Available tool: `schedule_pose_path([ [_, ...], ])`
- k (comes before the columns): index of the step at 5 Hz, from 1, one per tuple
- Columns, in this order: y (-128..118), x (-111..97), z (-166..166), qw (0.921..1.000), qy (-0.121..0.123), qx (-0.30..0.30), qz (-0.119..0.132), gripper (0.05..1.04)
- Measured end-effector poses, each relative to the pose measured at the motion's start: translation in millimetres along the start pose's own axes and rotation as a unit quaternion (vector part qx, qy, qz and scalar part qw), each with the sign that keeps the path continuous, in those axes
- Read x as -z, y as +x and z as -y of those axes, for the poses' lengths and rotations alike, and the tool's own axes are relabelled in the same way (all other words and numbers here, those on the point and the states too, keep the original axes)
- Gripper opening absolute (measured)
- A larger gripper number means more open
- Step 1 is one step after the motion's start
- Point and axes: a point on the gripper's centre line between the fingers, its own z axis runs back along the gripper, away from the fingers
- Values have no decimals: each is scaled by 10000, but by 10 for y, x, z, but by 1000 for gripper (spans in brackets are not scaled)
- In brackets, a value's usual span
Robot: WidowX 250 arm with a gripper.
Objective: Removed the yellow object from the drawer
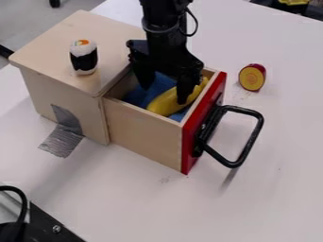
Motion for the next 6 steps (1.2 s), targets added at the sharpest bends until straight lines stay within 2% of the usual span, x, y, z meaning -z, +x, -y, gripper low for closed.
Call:
schedule_pose_path([
  [3,-11,19,213,9998,-210,25,-55,998],
  [4,-60,102,253,9995,-198,50,-256,998],
  [5,-70,105,255,9993,-190,-5,-310,965],
  [6,-81,116,268,9992,-191,-13,-349,696],
])
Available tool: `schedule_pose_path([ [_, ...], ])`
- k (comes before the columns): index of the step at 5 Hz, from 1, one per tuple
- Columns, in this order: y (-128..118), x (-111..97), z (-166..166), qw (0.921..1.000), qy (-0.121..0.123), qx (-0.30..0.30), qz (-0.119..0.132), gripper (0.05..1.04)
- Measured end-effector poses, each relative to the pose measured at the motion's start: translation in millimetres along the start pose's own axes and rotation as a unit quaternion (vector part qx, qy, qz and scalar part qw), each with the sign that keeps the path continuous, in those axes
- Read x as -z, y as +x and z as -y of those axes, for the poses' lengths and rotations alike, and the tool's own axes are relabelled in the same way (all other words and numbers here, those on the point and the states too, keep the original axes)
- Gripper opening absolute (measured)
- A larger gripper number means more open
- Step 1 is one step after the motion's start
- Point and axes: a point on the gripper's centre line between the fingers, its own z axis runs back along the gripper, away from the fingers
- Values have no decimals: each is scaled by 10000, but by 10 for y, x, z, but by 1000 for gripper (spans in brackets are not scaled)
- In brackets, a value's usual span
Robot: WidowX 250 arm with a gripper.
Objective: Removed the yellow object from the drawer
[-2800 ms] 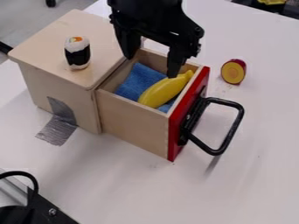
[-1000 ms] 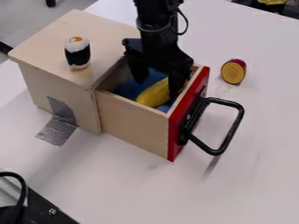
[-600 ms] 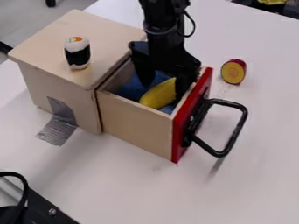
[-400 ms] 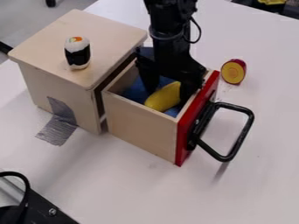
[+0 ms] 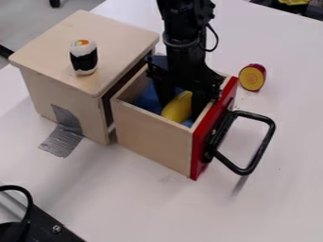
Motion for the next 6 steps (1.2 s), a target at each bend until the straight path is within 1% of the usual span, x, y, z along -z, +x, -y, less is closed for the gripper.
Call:
schedule_pose_path([
  [1,15,-57,19,9999,48,90,17,505],
  [2,108,-296,61,9995,157,124,243,446],
  [3,251,-635,109,9982,287,135,506,422],
  [4,435,-902,209,9958,347,188,831,422],
  [5,732,-811,447,9949,110,503,867,422],
  [6,1002,-632,723,9925,-171,898,808,422],
])
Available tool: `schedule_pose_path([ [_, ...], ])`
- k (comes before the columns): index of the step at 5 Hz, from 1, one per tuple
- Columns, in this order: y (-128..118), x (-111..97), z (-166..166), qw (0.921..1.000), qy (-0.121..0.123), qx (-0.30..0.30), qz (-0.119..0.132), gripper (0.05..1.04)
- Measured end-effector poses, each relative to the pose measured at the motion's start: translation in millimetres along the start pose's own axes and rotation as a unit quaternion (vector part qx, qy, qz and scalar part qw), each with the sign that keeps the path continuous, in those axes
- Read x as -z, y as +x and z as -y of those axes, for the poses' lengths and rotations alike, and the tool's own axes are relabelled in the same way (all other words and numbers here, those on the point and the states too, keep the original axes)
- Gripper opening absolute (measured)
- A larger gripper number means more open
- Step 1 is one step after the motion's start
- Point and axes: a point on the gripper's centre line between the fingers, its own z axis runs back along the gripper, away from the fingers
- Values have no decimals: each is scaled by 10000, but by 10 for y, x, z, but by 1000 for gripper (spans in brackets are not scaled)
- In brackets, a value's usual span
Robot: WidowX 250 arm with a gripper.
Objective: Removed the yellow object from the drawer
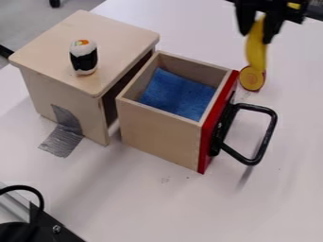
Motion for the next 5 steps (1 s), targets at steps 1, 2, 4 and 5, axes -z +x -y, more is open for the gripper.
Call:
schedule_pose_path([
  [1,107,235,176,9994,-216,236,-155,422],
  [2,74,473,273,9977,-312,393,-464,422],
  [4,-41,816,358,9934,-76,601,-977,422],
  [5,-68,872,357,9917,-24,561,-1158,422],
])
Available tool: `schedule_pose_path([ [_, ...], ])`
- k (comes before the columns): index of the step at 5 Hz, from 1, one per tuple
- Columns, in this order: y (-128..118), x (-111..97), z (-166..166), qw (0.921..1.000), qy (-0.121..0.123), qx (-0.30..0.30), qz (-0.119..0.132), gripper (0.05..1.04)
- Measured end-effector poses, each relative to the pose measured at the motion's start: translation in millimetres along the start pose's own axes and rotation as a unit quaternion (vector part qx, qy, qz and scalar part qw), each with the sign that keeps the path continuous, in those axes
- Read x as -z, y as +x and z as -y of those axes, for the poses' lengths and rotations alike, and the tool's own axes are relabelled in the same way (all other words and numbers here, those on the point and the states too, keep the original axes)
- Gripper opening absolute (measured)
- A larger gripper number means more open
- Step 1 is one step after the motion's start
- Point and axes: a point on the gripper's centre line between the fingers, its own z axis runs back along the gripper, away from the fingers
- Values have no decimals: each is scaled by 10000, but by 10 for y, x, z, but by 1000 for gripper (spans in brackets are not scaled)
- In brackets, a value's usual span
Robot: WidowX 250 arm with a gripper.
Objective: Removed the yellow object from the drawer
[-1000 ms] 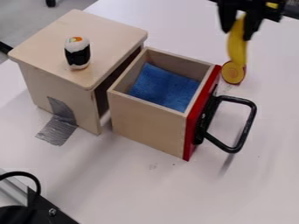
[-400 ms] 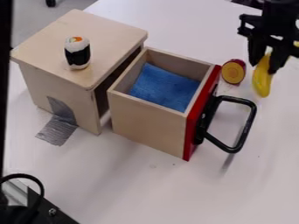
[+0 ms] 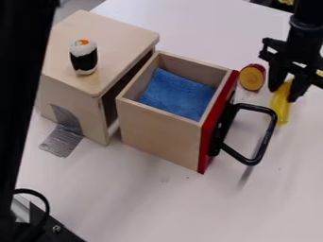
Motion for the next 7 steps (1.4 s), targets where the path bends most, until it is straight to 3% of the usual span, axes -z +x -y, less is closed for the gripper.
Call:
schedule_pose_path([
  [1,-24,73,-4,9998,55,-39,-205,469],
  [2,-32,69,-8,9996,128,-115,-232,801],
  [3,-31,50,-17,9991,163,-272,-266,999],
  [4,-40,49,-28,9987,204,-372,-292,999],
  [5,-17,-53,-39,9983,366,-449,-101,999],
  [6,17,-607,33,9961,416,-316,714,999],
  [7,-37,-988,47,9908,507,-263,1228,999],
])
